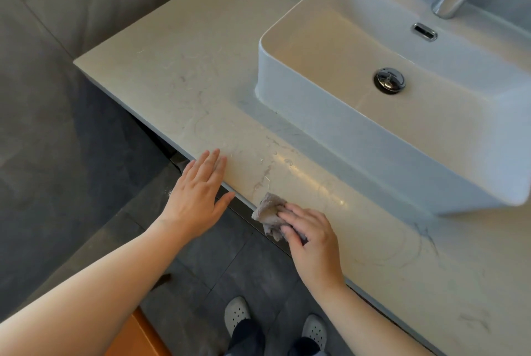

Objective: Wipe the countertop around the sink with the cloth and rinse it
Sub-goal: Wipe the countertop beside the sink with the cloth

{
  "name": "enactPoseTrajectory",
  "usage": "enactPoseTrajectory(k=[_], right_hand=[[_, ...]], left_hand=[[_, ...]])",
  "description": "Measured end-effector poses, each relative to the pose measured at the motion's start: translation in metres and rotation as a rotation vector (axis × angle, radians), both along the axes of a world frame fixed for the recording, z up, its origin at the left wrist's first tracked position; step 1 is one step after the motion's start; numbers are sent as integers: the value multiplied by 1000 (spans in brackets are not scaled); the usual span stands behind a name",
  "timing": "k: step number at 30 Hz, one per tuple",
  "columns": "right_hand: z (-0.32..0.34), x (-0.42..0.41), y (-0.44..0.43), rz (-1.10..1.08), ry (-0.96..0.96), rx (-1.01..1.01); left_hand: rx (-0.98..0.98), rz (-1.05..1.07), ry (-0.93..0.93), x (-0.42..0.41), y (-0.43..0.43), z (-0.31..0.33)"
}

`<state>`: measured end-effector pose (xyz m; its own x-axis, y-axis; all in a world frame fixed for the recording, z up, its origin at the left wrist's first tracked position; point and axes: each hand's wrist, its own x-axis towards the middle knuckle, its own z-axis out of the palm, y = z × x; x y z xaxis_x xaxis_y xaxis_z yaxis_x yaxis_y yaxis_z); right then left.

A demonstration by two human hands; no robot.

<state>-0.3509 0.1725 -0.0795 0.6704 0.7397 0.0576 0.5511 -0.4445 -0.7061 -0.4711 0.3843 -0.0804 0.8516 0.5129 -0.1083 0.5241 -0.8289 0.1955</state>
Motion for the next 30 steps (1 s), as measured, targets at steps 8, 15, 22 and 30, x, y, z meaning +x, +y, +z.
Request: enactPoseTrajectory(k=[8,15,22,30], right_hand=[[29,73,30,-210,127,143],[-1,112,54,-203,-78,-37],[-12,115,85,-67,-204,-64],[-18,87,79,-25,-193,10]], left_hand=[[-56,75,80,-2,4,2],[-51,79,128,-5,5,-8],[-71,127,148,-1,1,-5],[-109,178,109,0,-5,-5]])
